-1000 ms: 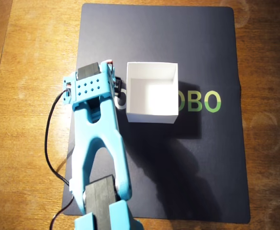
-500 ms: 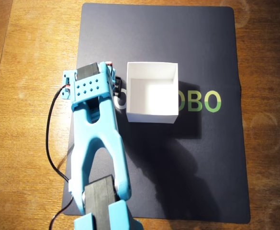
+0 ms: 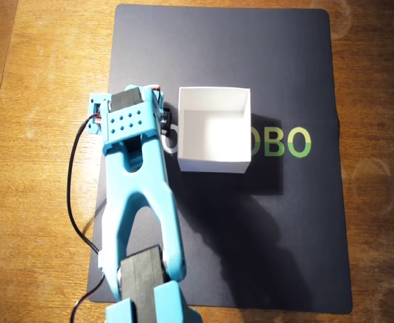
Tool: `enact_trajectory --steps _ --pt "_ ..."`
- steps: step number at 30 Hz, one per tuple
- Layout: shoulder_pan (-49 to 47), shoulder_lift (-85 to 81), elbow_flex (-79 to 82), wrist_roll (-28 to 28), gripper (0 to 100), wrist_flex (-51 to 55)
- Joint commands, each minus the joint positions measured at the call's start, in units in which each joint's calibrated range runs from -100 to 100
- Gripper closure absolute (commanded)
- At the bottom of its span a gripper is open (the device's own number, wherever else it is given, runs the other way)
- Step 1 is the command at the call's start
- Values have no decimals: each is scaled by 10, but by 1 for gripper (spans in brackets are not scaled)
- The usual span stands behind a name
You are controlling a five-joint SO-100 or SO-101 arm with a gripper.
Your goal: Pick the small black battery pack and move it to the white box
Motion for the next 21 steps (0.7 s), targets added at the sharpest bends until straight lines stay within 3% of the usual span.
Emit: enact_trajectory --steps 1,10,14,21 --pt "14 -4 -15 -2 72 -9" --pt "16 -3 -14 -2 73 -15" --pt "13 5 -14 2 83 -14" --pt "13 19 -14 2 82 16"
